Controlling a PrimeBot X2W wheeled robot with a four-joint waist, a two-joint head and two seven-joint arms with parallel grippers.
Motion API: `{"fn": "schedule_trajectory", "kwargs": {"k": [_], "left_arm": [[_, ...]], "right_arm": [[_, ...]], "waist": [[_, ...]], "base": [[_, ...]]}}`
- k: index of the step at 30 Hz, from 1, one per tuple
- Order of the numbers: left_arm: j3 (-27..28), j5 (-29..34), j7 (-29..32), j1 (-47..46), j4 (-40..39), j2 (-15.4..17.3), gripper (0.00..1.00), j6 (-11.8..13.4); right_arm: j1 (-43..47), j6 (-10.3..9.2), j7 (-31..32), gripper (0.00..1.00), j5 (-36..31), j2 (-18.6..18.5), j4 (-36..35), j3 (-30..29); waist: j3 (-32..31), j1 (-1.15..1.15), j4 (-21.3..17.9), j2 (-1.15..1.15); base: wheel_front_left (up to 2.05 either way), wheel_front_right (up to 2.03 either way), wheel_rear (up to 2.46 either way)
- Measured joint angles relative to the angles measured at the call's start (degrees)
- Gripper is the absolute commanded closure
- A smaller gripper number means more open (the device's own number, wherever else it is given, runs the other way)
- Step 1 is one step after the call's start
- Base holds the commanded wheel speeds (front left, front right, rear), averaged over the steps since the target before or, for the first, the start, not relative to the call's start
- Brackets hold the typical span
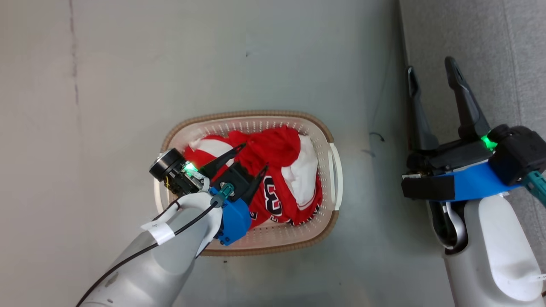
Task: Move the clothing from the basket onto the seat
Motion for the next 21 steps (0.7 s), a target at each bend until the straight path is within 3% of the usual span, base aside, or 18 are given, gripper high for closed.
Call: {"fn": "schedule_trajectory", "kwargs": {"k": [13, 21], "left_arm": [[-12.35, -4.09, 0.68, -7.75, 14.89, -0.75, 0.00, 0.00], [-16.56, -10.09, 2.69, -9.75, 17.40, -1.97, 0.00, 0.00]], "right_arm": [[-3.28, 0.00, 0.00, 0.00, -0.80, -0.01, -2.90, -0.24], [-4.24, 0.00, 0.00, 0.00, -1.00, -0.01, -4.58, -0.45]], "waist": [[10.73, 0.00, -2.09, 0.00], [15.88, 0.00, -2.92, 0.00]], "base": [[0.00, 0.00, 0.00], [0.00, 0.00, 0.00]]}}
